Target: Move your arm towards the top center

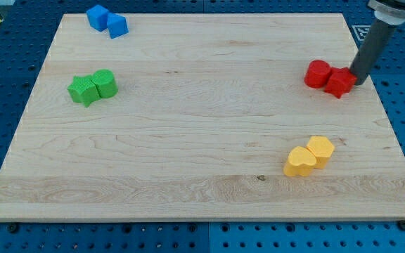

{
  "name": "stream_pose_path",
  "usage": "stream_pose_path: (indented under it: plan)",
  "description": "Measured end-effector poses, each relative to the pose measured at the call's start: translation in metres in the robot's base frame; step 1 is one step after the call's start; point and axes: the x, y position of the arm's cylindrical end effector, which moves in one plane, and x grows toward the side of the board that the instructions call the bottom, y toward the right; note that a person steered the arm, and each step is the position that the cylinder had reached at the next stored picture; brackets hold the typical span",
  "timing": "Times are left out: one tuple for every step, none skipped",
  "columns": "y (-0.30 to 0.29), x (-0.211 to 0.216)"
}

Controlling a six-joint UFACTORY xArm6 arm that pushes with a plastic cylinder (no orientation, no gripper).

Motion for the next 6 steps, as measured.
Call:
stream_pose_path:
  plan:
    - [-0.025,-0.001]
    - [-0.030,-0.023]
    - [-0.041,-0.093]
    - [-0.079,-0.142]
    - [-0.124,-0.180]
    - [-0.160,-0.166]
